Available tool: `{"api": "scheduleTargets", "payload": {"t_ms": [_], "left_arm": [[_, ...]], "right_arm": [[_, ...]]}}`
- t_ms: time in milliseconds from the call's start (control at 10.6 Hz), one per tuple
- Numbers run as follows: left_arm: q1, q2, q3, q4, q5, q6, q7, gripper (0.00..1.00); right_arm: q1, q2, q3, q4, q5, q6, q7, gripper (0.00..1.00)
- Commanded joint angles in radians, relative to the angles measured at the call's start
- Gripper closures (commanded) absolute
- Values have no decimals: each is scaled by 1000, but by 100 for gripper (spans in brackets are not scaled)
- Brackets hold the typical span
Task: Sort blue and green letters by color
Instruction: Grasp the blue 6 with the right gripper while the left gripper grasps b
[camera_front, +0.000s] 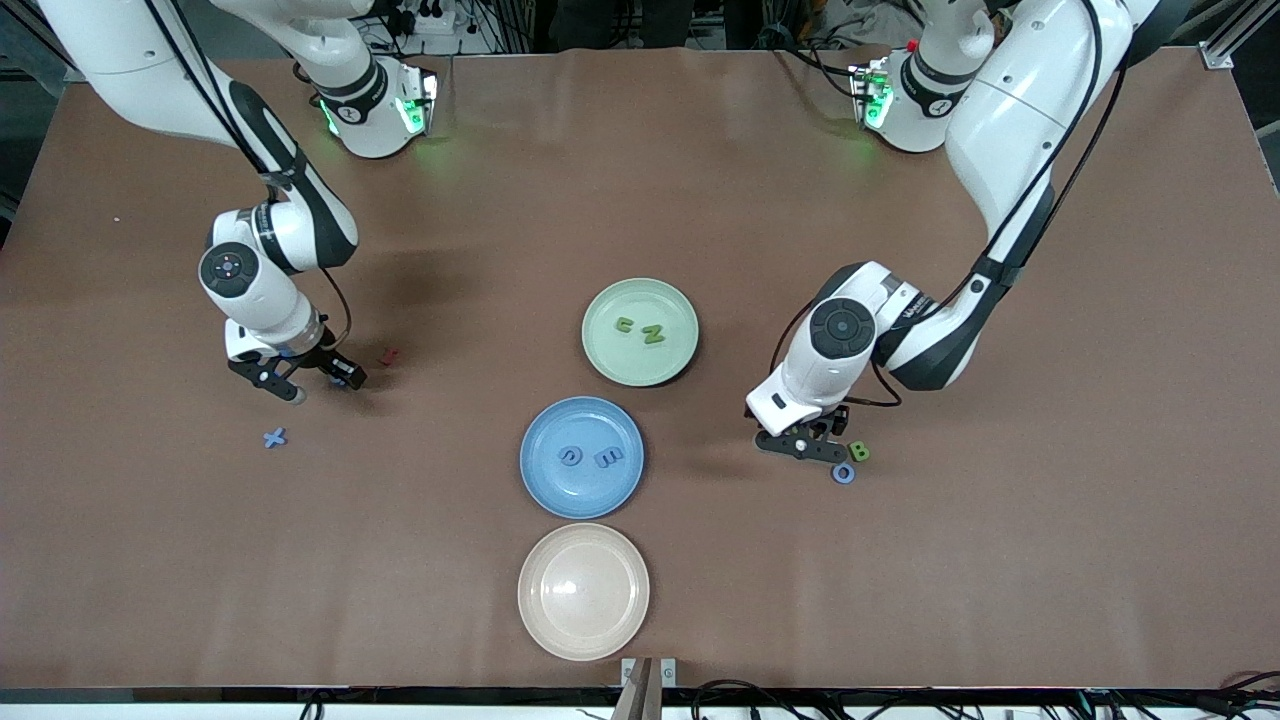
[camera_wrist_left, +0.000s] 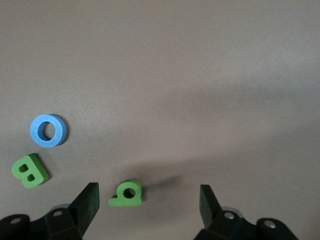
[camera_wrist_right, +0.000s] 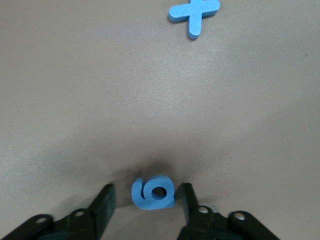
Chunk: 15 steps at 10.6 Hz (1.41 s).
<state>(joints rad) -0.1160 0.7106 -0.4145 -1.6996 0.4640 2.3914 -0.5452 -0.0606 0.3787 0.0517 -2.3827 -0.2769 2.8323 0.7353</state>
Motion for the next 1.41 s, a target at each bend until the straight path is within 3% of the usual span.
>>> {"api": "scheduleTargets", "payload": {"t_ms": [0,189,566,849,1131,1320], "left_arm": [[7,36,17,9,44,12,22,14],[30,38,20,5,41,12,47,17],[56,47,19,1,4,12,61,22],[55,43,17,3,-76,12,54,22],[55,38,13,5,-82,8,50,22],[50,41,13,0,-93,6,47,24]], "right_arm": [[-38,8,13,-10,-25,12,-4,66],[-38,8,13,-6,-25,9,-7,79],[-24,-12,13,45,-22,-45,-11,83],[56,-15,30,221,-4,-281,41,84],[166,35,30,406,172,-330,114,84],[235,132,37,560,217,-330,192,84]]}}
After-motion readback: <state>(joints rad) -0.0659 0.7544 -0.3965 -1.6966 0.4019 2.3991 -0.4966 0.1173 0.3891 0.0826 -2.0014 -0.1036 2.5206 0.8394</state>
